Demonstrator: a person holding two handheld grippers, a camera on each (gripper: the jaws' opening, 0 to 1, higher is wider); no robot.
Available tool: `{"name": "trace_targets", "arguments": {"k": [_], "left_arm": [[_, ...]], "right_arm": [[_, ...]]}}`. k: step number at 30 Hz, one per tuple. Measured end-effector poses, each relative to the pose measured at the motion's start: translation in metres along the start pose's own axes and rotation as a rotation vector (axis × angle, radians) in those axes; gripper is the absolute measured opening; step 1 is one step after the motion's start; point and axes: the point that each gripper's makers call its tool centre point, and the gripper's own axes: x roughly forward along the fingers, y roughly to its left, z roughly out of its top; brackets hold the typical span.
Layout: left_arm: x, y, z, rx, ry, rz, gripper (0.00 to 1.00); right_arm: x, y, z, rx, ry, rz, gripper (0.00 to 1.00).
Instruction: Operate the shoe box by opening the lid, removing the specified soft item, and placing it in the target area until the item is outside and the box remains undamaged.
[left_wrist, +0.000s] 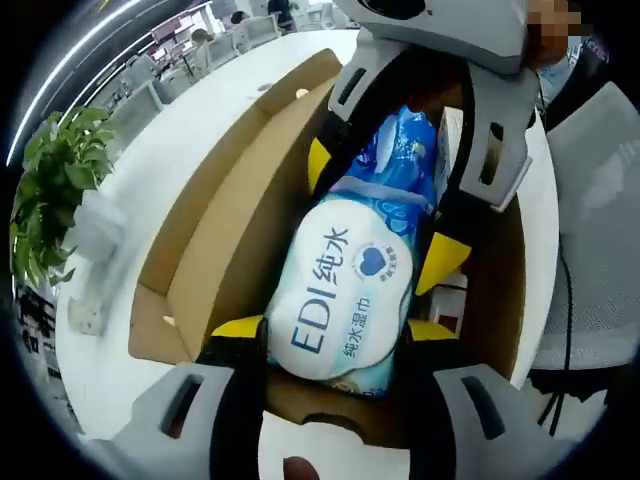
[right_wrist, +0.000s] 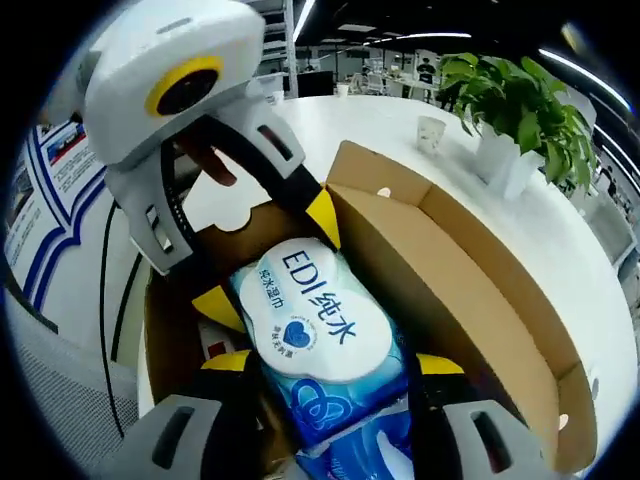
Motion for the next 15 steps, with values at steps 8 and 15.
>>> {"name": "trace_targets", "arguments": {"k": [8, 15], "left_arm": [[-0.001, -0.008, -0.001, 0.038, -0.007, -0.016, 0.52], [-0.003, -0.013, -0.002, 0.107, -0.004, -0.039, 0.53]], "right_arm": [[-0.006, 0.007, -0.007, -0.018, 0.001, -0.002, 0.53], [-0.008, 0.013, -0.008, -0.032, 0.004, 0.006, 0.54]]}}
